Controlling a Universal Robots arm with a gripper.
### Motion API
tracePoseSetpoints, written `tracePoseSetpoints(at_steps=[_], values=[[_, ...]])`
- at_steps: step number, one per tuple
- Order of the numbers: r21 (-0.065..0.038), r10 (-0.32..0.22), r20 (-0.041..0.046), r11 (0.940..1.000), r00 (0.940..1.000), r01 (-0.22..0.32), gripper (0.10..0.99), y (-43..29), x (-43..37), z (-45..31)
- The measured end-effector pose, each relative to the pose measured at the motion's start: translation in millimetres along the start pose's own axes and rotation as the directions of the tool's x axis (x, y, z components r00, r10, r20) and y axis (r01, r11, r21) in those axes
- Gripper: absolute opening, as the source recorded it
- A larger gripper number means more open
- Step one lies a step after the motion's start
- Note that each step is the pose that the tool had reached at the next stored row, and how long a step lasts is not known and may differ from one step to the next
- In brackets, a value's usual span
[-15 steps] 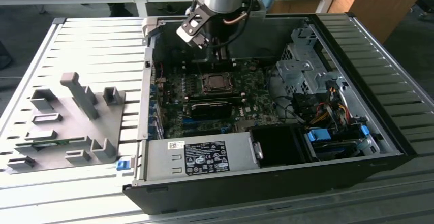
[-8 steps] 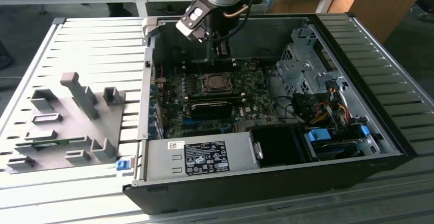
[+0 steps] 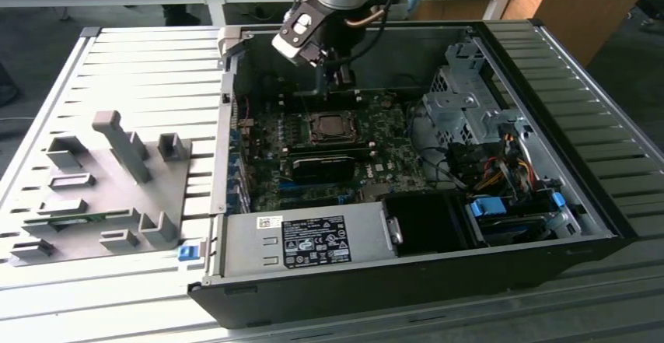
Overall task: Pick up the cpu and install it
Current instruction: 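Install the first cpu locking lever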
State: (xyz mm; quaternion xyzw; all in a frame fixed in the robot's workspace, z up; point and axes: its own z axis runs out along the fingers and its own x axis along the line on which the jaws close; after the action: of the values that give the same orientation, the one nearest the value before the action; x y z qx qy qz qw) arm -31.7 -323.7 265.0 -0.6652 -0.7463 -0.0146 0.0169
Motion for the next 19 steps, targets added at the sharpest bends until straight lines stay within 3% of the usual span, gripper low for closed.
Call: tracePoseSetpoints(at_steps=[5, 10, 15, 19], values=[[0.004, -0.085, 0.0, 0.9964, 0.9964, 0.085, 0.106, -0.1, 0.0, 1.0], [0.006, -0.125, -0.0004, 0.9922, 0.9922, 0.125, 0.106, -0.3, 0.0, 2.2], [0.01, -0.21, -0.0009, 0.9776, 0.9777, 0.21, 0.106, -0.4, -0.1, 2.7], [0.013, -0.279, -0.0016, 0.9601, 0.9602, 0.279, 0.106, -0.3, -0.1, 3.0]])
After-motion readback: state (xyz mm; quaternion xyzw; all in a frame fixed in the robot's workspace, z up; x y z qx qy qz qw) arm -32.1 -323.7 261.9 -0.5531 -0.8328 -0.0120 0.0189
